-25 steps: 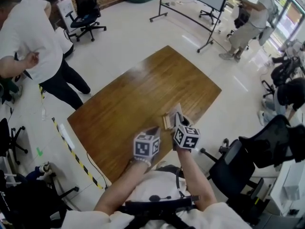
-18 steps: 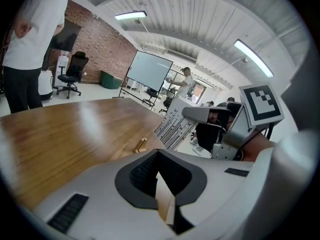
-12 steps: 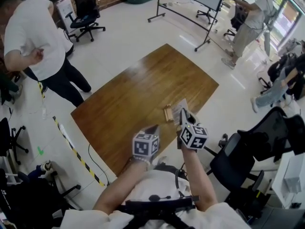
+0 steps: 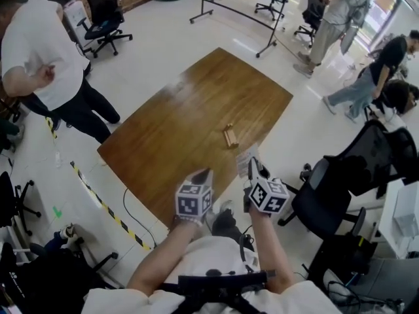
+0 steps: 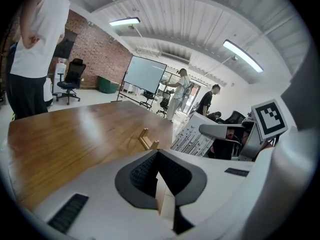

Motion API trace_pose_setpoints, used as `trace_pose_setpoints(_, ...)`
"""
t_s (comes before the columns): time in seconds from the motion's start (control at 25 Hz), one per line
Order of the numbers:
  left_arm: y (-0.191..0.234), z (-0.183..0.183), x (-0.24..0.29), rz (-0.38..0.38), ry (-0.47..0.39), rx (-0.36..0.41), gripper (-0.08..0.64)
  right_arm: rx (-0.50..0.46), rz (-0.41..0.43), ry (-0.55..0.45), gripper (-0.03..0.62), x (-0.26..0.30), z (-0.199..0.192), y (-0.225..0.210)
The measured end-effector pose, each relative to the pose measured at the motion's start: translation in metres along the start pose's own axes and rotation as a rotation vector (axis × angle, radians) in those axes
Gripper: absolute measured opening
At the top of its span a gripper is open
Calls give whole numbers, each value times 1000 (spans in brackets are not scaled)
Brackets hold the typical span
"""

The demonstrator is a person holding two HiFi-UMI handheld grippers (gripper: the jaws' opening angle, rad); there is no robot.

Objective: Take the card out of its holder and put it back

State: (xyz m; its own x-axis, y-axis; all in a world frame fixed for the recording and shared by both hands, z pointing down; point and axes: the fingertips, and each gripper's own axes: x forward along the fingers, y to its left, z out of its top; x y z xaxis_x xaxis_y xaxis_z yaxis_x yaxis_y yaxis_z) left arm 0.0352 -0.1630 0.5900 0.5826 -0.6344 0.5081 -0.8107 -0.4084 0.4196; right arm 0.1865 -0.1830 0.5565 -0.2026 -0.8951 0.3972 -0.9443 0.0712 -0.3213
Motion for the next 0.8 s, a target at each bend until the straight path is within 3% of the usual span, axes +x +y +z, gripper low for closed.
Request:
trace_pose_setpoints(0.28,-5,-20,-23,-61,14,24,-3,60,-60,-35,18,-42,-28,4)
trace_pose_setpoints(0.8,-25,-3,-28,-152,2,78,-2,58,-92,-102,18,-64,-8,17)
